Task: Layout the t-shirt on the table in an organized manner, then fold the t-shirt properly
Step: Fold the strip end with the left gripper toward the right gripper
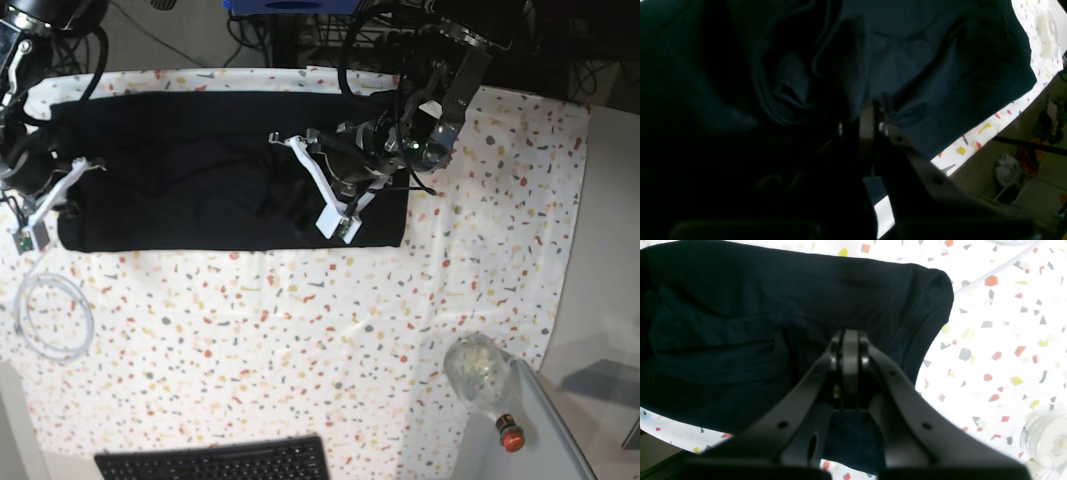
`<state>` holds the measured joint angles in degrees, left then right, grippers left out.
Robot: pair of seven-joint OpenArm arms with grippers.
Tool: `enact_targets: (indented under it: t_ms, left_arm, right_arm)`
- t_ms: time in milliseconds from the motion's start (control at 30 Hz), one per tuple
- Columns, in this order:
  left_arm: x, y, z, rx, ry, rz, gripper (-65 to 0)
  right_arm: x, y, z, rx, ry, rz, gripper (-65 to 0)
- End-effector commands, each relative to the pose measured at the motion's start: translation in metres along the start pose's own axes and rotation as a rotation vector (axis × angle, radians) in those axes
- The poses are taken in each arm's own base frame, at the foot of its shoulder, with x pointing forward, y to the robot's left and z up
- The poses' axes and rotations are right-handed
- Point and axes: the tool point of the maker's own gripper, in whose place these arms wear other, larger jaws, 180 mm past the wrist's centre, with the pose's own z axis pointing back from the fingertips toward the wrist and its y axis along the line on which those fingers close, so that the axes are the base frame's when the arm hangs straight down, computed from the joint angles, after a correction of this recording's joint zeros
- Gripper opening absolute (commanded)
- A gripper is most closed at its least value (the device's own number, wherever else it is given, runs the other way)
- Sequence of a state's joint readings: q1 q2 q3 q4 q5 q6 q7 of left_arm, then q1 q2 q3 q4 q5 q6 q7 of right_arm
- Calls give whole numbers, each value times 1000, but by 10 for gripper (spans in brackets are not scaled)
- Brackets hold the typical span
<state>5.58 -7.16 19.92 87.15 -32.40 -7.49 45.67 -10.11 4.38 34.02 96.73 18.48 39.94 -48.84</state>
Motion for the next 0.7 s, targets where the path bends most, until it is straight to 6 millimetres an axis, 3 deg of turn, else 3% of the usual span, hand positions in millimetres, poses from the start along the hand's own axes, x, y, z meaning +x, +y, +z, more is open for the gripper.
enact_targets:
  t_ms: [0,267,667]
  left_arm:
    - [17,-7,2,-23,-50,-10,-650]
    - [28,-18,-3,-46,-72,-4,-650]
    - [28,-20,-4,-49,-71,-4,-650]
  right_arm:
    - [14,-4,4,-5,-48,10,-650]
    - [13,-3,4,-3,-47,8,-650]
    - [13,-2,3,-2,-47,6,-650]
